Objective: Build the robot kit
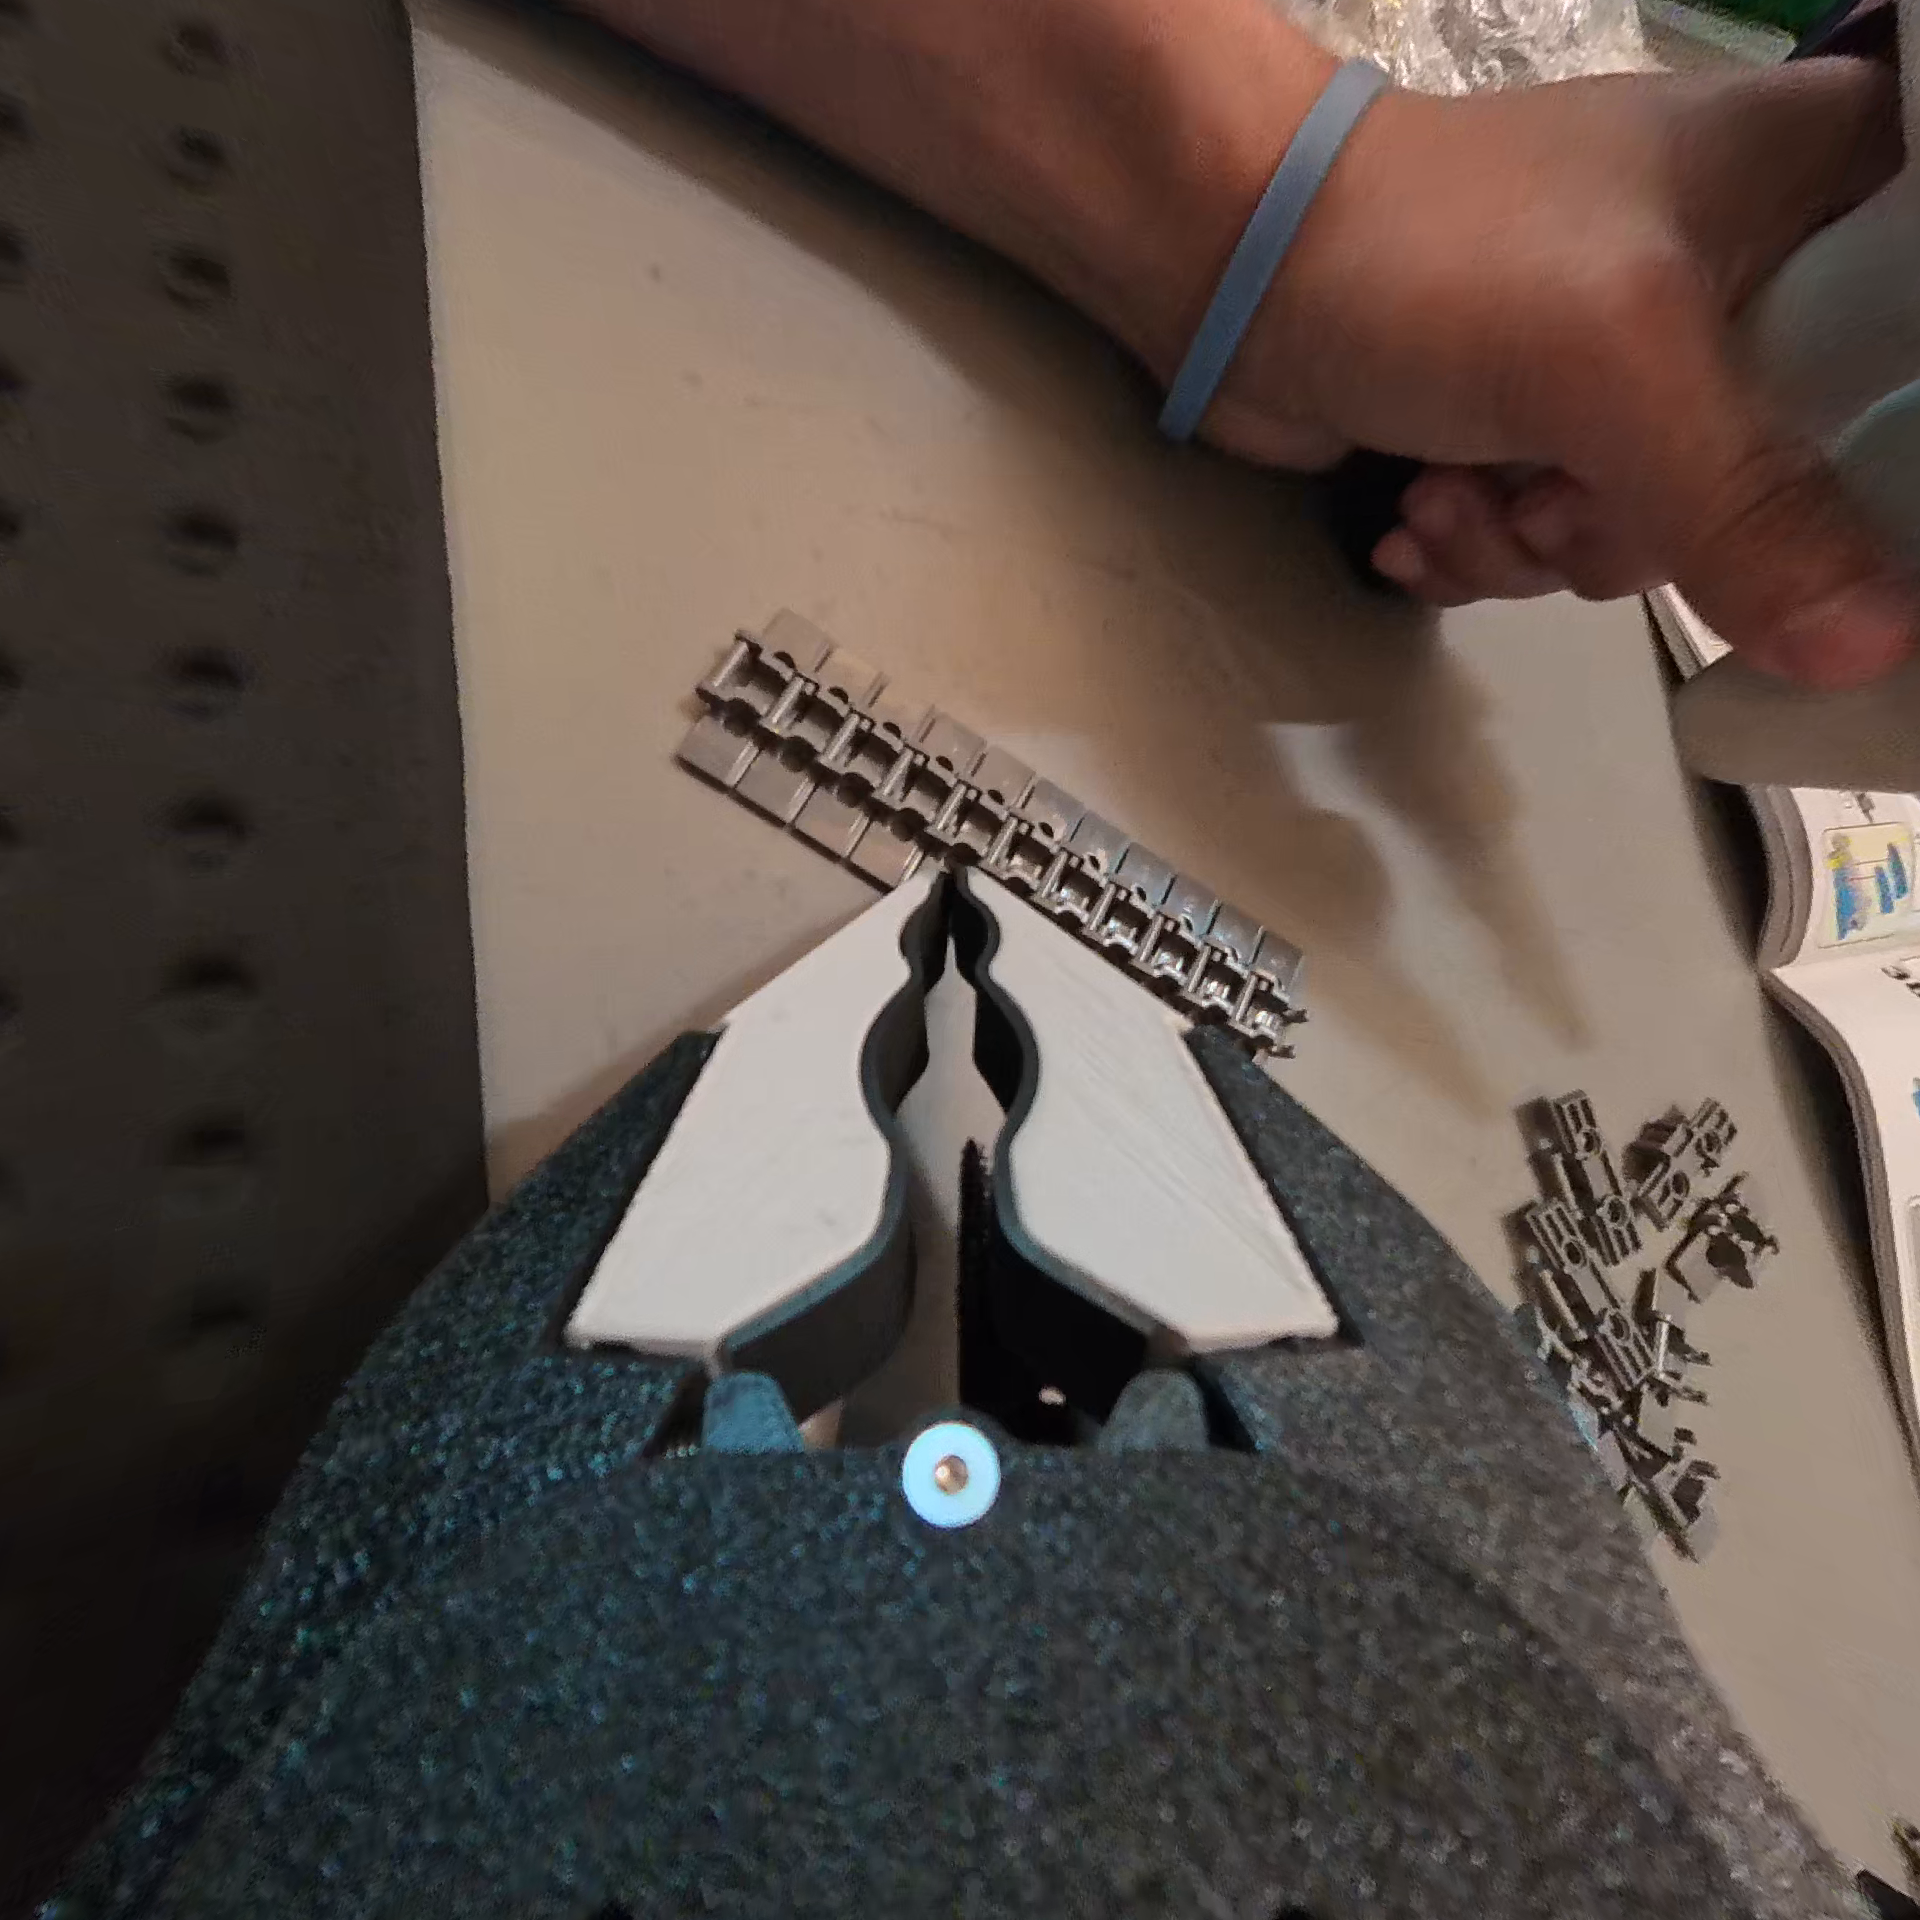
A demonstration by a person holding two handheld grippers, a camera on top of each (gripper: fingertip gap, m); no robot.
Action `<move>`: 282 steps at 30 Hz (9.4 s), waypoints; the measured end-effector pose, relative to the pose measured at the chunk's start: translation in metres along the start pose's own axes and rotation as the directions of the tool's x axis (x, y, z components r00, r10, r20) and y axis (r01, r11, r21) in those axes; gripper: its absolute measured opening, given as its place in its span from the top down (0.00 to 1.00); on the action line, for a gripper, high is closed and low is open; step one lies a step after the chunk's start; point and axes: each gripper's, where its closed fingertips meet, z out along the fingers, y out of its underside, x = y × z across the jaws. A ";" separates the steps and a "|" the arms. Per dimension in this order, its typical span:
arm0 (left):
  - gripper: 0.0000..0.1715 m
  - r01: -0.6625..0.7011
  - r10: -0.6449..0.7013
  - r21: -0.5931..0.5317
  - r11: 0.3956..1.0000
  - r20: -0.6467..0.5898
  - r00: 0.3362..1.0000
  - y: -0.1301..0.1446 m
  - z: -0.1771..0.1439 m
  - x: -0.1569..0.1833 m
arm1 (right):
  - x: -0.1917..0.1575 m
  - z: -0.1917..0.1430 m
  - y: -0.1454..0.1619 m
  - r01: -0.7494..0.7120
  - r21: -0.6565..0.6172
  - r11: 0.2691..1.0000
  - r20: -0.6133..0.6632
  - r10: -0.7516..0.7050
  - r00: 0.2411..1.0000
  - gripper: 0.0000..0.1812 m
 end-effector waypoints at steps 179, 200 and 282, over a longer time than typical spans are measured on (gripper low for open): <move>0.90 0.152 -0.422 -0.530 0.834 -0.437 0.795 0.074 -0.038 0.078 | 0.079 -0.016 0.031 -0.051 0.000 0.999 -0.162 0.051 0.985 0.92; 0.90 0.135 -0.344 -0.498 0.857 -0.356 0.869 0.075 -0.029 0.060 | 0.096 -0.008 0.049 -0.229 -0.028 0.973 -0.114 0.224 0.968 0.87; 0.93 -0.018 -0.278 -0.502 0.865 -0.508 0.815 0.072 -0.046 0.096 | 0.074 -0.007 0.029 -0.416 -0.013 0.909 0.016 0.416 0.909 0.90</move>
